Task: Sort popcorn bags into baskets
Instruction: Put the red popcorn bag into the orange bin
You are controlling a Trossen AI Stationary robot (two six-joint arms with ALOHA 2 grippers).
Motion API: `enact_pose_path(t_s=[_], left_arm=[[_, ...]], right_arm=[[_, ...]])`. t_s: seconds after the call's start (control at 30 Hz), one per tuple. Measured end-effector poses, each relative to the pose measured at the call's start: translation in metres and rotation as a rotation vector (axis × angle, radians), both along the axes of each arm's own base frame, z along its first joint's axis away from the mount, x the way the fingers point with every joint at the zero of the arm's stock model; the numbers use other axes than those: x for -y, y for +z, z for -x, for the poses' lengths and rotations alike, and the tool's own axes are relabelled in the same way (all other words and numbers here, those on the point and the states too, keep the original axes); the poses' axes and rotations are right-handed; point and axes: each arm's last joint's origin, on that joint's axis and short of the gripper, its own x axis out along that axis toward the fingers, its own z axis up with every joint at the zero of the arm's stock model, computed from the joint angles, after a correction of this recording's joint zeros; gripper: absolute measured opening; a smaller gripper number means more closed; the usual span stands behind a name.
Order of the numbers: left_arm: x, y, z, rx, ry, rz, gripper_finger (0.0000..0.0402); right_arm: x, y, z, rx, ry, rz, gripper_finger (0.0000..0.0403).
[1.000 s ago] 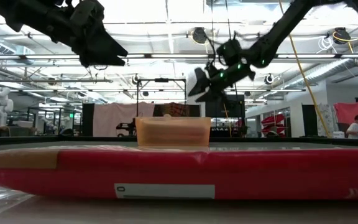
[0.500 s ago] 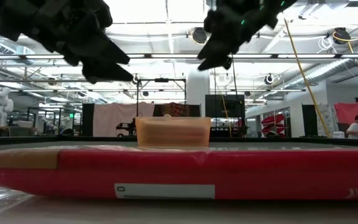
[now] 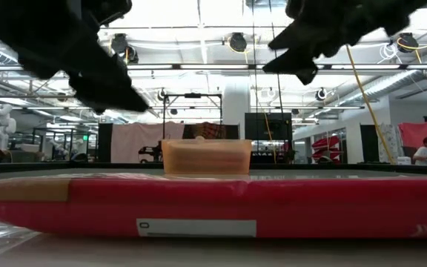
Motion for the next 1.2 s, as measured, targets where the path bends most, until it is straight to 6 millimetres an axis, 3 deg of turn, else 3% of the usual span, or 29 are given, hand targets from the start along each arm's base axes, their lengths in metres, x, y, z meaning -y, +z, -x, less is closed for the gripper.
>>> enact_pose_path(t_s=[0.17,0.33,0.57,0.73,0.97,1.07,1.2], left_arm=[[0.018,-0.019,-0.010,-0.073,-0.010,-0.004,0.0241],[0.033,-0.032,-0.017,-0.057,-0.022,-0.015,0.0275],[0.041,-0.061,-0.028,-0.056,-0.032,-0.037,0.0294],[0.042,-0.074,-0.032,-0.034,-0.058,-0.096,0.0220],[0.036,-0.068,-0.034,-0.004,-0.077,-0.173,0.0025],[0.030,-0.058,-0.035,0.004,-0.101,-0.222,0.0013],[0.018,-0.030,-0.036,0.057,-0.110,-0.317,0.0006]], right_arm=[[-0.029,-0.013,0.011,0.068,-0.034,-0.028,0.0219],[-0.054,-0.016,0.016,0.088,-0.058,-0.011,0.0219],[-0.072,-0.012,0.022,0.147,-0.073,0.010,0.0219],[-0.080,-0.012,0.024,0.162,-0.085,0.021,0.0219],[-0.095,-0.028,0.017,0.149,-0.075,-0.040,0.0219],[-0.102,-0.038,0.011,0.143,-0.080,-0.099,0.0219],[-0.113,-0.048,-0.006,0.071,-0.058,-0.137,0.0219]])
